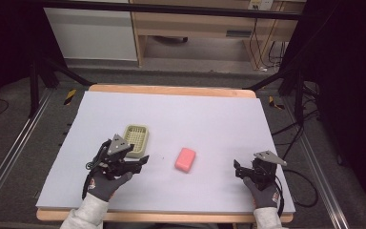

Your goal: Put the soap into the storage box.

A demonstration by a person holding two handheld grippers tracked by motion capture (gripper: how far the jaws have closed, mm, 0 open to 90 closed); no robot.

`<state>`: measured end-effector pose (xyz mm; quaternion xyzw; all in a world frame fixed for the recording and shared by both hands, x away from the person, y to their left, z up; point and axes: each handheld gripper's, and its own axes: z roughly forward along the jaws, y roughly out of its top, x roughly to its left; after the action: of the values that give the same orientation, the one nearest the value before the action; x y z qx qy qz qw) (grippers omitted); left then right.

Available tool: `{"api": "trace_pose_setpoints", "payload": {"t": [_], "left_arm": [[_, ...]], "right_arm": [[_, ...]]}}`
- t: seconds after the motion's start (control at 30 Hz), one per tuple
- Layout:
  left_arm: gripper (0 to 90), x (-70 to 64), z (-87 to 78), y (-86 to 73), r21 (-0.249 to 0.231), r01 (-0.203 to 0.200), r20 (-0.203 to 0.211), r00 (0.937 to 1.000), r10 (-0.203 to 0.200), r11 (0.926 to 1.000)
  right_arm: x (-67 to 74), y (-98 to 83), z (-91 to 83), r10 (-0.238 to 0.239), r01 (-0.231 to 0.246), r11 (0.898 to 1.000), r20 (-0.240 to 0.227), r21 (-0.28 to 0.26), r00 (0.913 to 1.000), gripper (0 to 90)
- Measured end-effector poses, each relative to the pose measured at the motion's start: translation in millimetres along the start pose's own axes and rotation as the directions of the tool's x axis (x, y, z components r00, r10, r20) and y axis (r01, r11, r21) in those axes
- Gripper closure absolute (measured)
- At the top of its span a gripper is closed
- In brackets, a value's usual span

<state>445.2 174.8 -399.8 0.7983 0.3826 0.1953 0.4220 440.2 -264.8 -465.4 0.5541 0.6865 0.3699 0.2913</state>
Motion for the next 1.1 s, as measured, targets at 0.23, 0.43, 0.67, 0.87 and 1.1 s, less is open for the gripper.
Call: {"api": "trace_pose_setpoints", "payload": {"t": [0.23, 0.43, 0.67, 0.87, 1.1], "left_arm": [[30.2, -9.3, 9.6, 11.7, -0.005, -0.009, 0.018, 0.9998, 0.009, 0.9999], [30.0, -16.2, 16.9, 18.2, 0.002, -0.02, 0.031, 0.9993, 0.02, 0.9998], [30.0, -22.1, 22.9, 22.4, 0.009, -0.029, 0.041, 0.9987, 0.029, 0.9995], [30.0, -28.8, 31.5, 26.1, 0.025, -0.046, 0.047, 0.9979, 0.045, 0.9986], [29.9, -37.6, 42.1, 31.9, 0.035, -0.053, 0.061, 0.9968, 0.051, 0.998]], "right_arm": [[-0.3, 0.1, -0.2, 0.0, 0.0, 1.0, -0.002, -0.001, 1.0, 7.0], [-0.1, 0.2, -0.4, 0.0, 0.0, 1.0, -0.002, -0.001, 1.0, 6.9], [0.0, 0.4, -0.4, 0.001, -0.001, 1.0, -0.001, 0.0, 1.0, 7.0], [0.0, 0.5, -1.0, 0.001, -0.001, 1.0, -0.004, -0.002, 1.0, 7.0], [0.4, 0.7, -0.9, 0.002, -0.002, 1.0, -0.005, -0.002, 1.0, 7.0]]}}
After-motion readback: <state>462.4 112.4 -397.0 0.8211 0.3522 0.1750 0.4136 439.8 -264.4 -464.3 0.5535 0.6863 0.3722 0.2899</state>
